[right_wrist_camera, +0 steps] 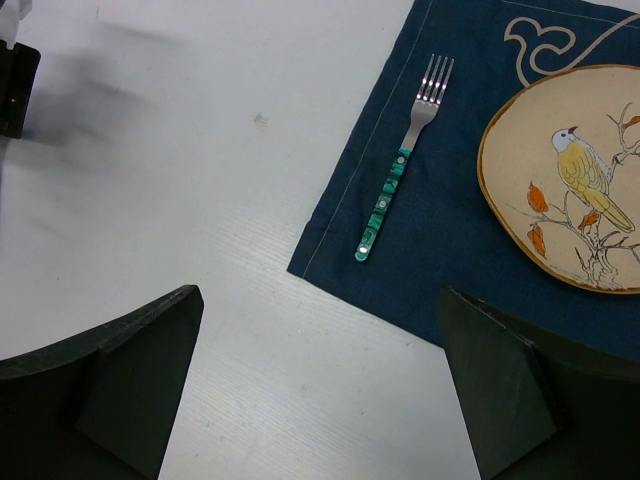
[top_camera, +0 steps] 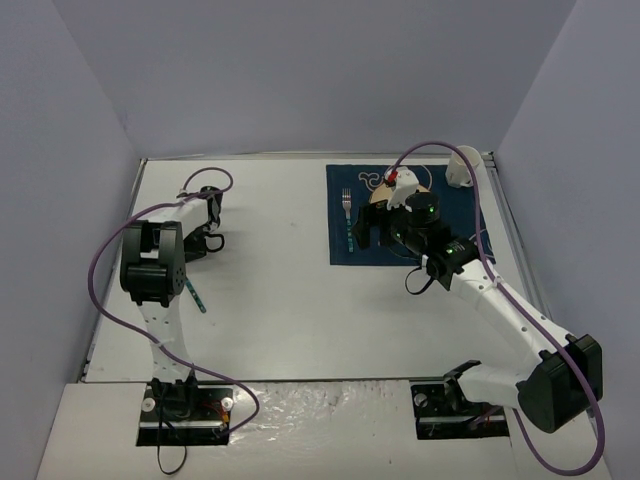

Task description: Set the dinner table for one person

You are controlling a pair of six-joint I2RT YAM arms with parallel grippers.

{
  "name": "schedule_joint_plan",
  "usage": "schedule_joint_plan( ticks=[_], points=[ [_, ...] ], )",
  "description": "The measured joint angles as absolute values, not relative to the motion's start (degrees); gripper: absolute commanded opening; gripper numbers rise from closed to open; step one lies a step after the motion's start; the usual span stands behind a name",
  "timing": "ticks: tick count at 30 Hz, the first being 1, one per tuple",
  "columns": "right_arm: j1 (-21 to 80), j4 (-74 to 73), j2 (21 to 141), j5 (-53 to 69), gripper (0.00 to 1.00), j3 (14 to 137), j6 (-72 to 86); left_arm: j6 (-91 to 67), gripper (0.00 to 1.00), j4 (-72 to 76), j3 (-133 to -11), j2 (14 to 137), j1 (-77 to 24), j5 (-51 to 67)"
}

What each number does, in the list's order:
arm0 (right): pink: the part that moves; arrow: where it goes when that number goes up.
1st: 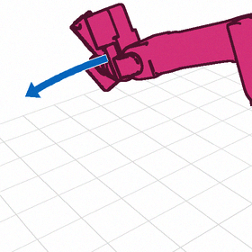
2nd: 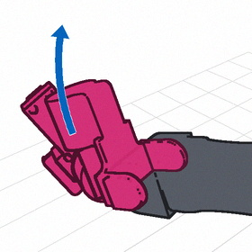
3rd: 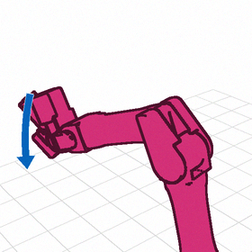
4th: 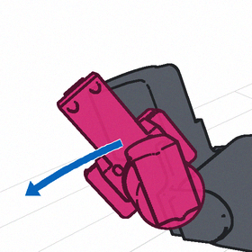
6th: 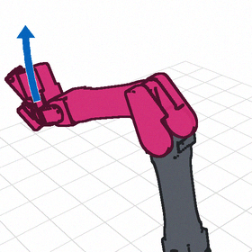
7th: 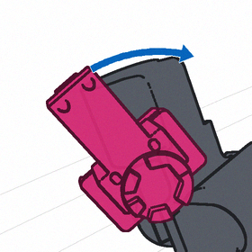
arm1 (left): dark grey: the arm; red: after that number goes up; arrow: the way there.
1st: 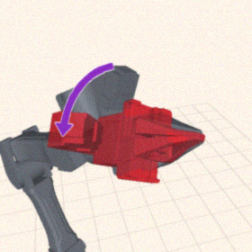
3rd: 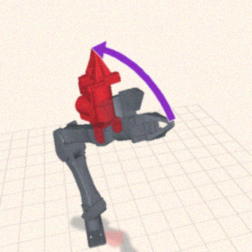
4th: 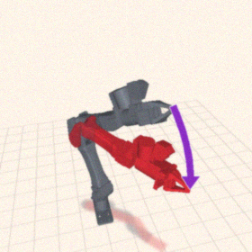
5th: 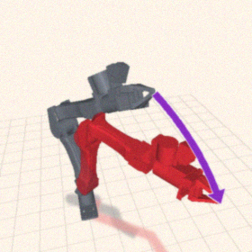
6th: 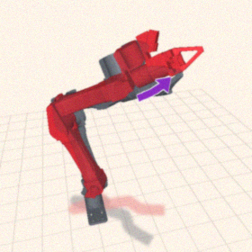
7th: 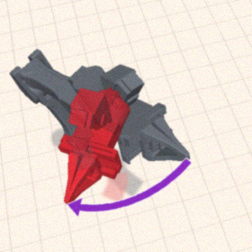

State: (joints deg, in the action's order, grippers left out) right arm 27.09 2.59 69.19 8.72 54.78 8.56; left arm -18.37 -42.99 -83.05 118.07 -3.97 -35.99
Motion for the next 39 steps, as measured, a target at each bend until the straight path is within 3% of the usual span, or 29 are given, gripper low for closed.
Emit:
schedule_joint_plan(
  ticks=[6, 13, 20, 30, 39],
  points=[
    [27.1, 2.6, 69.2, 8.2, 1.0, 54.8, 8.5, -17.9, 0.43, -43.8, -83.9, 119.6, -3.7, -37.6],
    [27.1, 2.6, 69.2, 7.9, 1.0, 54.8, 8.3, -17.3, 0.26, -44.7, -84.7, 121.4, -3.4, -38.9],
    [27.1, 2.6, 69.2, 7.6, 1.0, 54.8, 7.8, -17.0, 0.01, -45.8, -84.7, 121.7, -3.3, -40.4],
    [27.1, 2.6, 68.6, 7.3, 1.0, 54.8, 7.4, -18.5, 0.0, -46.3, -84.4, 117.4, -3.1, -37.7],
    [29.0, 3.3, 71.4, 9.7, 0.99, 57.9, 7.5, -24.8, 0.0, -39.7, -78.8, 97.7, -3.0, -22.8]
  ],
)
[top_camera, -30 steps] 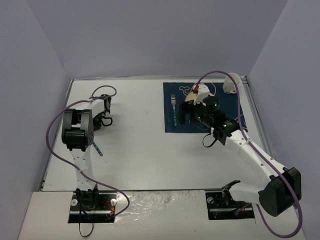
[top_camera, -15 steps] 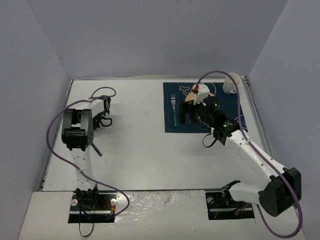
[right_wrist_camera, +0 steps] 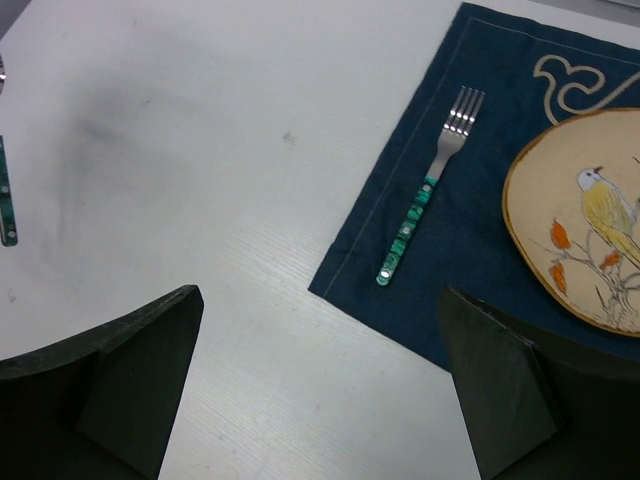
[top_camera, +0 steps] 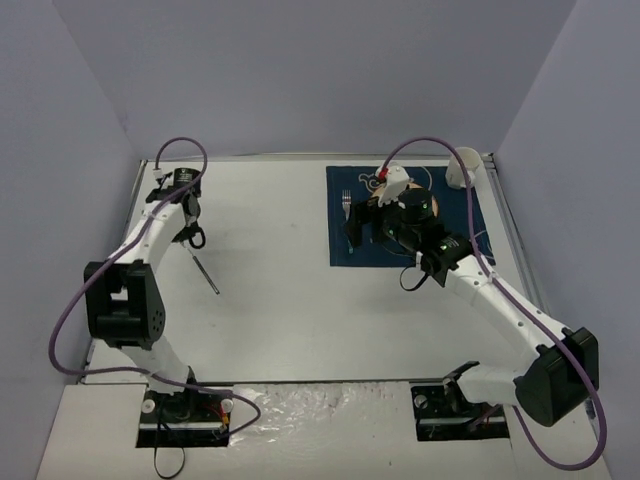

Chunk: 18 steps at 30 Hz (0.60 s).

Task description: Set the dinner table for one person

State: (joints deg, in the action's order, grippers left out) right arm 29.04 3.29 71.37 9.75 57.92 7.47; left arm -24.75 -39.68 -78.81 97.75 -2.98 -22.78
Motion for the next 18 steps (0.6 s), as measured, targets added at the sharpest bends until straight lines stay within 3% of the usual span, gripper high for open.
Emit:
schedule_joint_plan(
  ticks=[9, 18],
  points=[
    [35.2, 6.5, 79.8, 14.7, 0.97, 63.6, 9.8, -36.9, 0.0, -19.1, -65.1, 80.9, -3.7, -0.8],
    [39.3, 7.6, 88.8, 16.1, 0.93, 72.5, 15.6, -45.2, 0.0, 5.6, -58.0, 80.2, -11.2, 13.7]
  ],
)
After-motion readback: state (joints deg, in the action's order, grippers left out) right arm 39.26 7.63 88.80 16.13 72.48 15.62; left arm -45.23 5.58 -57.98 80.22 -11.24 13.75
